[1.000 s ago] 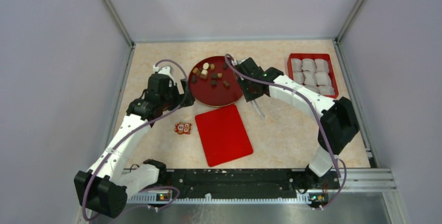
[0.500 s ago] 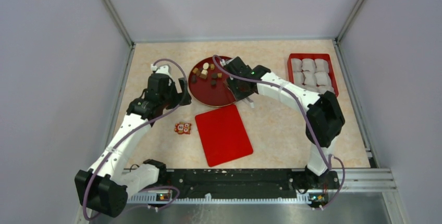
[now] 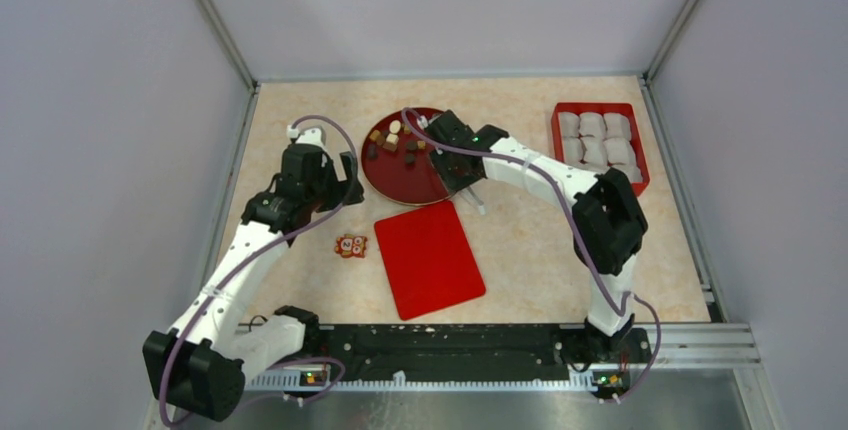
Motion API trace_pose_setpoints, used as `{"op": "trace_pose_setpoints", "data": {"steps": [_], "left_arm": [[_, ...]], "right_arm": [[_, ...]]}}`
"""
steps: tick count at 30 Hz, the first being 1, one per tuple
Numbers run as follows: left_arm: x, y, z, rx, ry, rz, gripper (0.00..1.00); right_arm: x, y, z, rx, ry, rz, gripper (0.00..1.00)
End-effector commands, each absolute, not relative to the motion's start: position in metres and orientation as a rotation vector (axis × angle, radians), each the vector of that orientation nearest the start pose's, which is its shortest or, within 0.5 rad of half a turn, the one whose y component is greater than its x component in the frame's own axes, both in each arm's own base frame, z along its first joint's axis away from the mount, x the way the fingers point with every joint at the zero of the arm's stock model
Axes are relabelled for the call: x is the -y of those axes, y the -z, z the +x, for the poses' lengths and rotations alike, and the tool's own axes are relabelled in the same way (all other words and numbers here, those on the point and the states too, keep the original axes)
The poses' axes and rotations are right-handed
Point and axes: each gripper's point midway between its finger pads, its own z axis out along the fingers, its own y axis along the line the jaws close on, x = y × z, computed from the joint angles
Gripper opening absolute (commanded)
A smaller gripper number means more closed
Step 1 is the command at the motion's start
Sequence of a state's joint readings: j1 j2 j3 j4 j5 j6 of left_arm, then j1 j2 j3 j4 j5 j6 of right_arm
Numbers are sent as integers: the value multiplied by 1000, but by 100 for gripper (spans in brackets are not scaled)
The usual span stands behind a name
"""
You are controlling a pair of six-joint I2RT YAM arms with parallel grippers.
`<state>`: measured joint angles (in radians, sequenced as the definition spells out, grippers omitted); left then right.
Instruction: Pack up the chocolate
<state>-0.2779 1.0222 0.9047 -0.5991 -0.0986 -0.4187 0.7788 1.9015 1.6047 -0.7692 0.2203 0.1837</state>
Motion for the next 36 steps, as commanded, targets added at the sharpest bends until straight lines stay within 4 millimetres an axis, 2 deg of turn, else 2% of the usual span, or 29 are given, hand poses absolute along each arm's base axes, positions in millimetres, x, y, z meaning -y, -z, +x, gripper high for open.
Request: {"op": "trace_pose_setpoints", "data": {"steps": [1, 4, 6, 12, 16, 21, 24, 28, 32, 36], "left_arm": [[74, -190, 287, -2219, 235, -213, 99], [73, -193, 284, -2207, 234, -210, 99], [72, -193, 282, -2210, 233, -208, 99], [73, -191, 281, -2224, 231, -206, 99], [75, -192, 283, -2222, 247, -203, 99], [82, -194, 283, -2215, 295, -190, 99], [83, -195, 282, -2212, 306, -188, 99], [83, -195, 281, -2211, 307, -186, 99], [85, -193, 281, -2221, 318, -195, 99], [90, -189, 281, -2228, 350, -189, 99]], "right_arm": [[-302, -125, 349, -2448, -72, -685, 39], [-305, -124, 350, -2453, -79, -687, 35], [-307, -129, 350, -2448, -95, -683, 29], [-307, -151, 350, -2402, -128, -636, 0], [-300, -175, 351, -2344, -145, -572, 0], [-288, -205, 349, -2297, -256, -497, 0], [-260, -224, 356, -2263, -261, -393, 0], [-195, -248, 368, -2226, -223, -191, 0], [-125, -245, 372, -2223, -186, 18, 0], [-64, -229, 371, -2224, -147, 186, 0]]}}
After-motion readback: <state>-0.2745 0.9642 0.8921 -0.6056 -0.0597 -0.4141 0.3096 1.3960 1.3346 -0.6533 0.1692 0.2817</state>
